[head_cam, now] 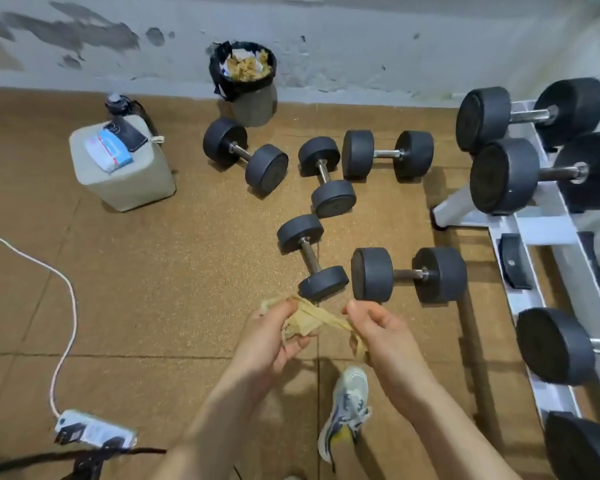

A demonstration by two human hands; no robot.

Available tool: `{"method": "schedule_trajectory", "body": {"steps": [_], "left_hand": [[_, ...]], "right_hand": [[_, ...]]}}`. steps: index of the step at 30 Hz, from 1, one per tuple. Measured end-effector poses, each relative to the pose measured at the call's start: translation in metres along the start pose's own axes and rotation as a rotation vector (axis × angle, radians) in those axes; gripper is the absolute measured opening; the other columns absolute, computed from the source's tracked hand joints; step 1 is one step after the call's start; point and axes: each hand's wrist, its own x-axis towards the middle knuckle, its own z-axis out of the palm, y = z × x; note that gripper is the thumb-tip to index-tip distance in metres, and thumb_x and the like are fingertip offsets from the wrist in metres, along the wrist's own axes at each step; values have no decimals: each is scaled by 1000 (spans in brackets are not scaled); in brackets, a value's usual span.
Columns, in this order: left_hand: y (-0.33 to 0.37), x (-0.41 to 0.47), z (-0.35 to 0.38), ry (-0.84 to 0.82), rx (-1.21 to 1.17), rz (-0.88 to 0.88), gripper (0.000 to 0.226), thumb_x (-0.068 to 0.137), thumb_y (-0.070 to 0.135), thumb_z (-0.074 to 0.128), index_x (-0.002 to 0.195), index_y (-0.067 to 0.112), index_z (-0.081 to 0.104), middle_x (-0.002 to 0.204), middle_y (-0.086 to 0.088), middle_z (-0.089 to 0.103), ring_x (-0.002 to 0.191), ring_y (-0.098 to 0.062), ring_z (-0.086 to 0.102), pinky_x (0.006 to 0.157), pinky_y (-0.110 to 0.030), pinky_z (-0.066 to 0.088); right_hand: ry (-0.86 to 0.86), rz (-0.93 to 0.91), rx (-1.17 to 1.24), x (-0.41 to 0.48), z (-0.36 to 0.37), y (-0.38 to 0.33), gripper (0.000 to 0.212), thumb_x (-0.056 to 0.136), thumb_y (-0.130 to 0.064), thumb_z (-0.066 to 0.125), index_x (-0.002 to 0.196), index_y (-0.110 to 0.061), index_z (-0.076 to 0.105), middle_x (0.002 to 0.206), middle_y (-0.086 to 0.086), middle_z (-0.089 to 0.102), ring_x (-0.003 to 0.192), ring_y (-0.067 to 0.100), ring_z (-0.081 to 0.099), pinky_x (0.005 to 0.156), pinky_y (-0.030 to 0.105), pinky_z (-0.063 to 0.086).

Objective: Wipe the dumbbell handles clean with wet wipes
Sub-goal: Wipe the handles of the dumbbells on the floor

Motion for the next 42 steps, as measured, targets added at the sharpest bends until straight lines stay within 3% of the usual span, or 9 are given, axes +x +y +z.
{"method": "schedule_trajectory", "body": {"steps": [4, 7, 13, 17, 26, 30, 35, 37, 42], "left_hand": [[29, 71, 27, 57, 153, 51, 6, 93, 9, 61, 87, 10, 63, 71, -5, 63, 55, -11, 59, 53, -23, 48], [42, 128, 38, 97, 233, 94, 6, 91, 11, 65, 87, 11, 60, 64, -1, 59, 46, -7, 53, 41, -19, 40], [44, 268, 24, 109, 561, 200, 18, 98, 31, 55, 99, 17, 66, 67, 5, 55, 52, -4, 45, 45, -18, 36], [20, 374, 2, 85, 866, 305, 37, 101, 39, 45, 75, 19, 62, 60, 8, 55, 51, -3, 49, 53, -21, 38], [-86, 557, -46, 174, 950, 247, 23, 94, 42, 59, 84, 24, 70, 81, 6, 70, 74, -12, 65, 60, -23, 44], [-108, 589, -47, 330, 943, 392, 17, 83, 37, 69, 75, 25, 60, 72, 7, 64, 69, -8, 59, 60, -26, 45], [-125, 599, -44, 238, 1130, 678, 22, 85, 33, 69, 75, 27, 50, 67, 12, 54, 63, -4, 50, 55, -17, 32], [-122, 600, -42, 201, 1149, 765, 6, 86, 27, 66, 86, 32, 63, 78, 17, 59, 70, -2, 51, 60, -14, 32], [-131, 594, -46, 96, 1197, 782, 32, 94, 15, 57, 123, 27, 62, 106, 9, 61, 93, -8, 56, 78, -22, 45]], "right_hand": [[-85, -32, -243, 79, -11, -23, 2, 83, -24, 70, 83, -25, 71, 69, -14, 63, 61, 1, 56, 60, 20, 44], [-98, -9, -275, 138, -13, -28, 19, 90, -27, 62, 76, -19, 72, 59, -12, 57, 61, 7, 50, 63, 25, 42], [-75, 133, -224, 272, -9, -17, 42, 80, -53, 67, 90, -13, 74, 55, 1, 56, 61, 7, 48, 61, 21, 38], [-43, 31, -386, 376, -5, 18, 11, 86, -29, 70, 81, -20, 74, 68, -2, 64, 56, 1, 52, 53, 16, 38], [109, 9, -586, 575, 3, 146, 18, 86, -29, 65, 80, -15, 75, 63, 0, 66, 63, 20, 60, 60, 37, 48], [203, -138, -501, 613, 23, 165, 7, 78, -20, 73, 79, -16, 68, 66, 0, 67, 62, 18, 61, 62, 35, 51], [153, -181, -674, 608, 40, 181, 17, 79, -33, 68, 72, -17, 68, 69, -5, 66, 71, 15, 63, 68, 35, 54], [130, -182, -727, 600, 45, 184, 18, 81, -39, 66, 87, -23, 72, 82, -5, 68, 79, 14, 64, 74, 38, 55], [114, -285, -997, 590, 55, 182, 31, 95, -41, 52, 104, -16, 68, 95, 1, 65, 90, 19, 61, 81, 34, 50]]}}
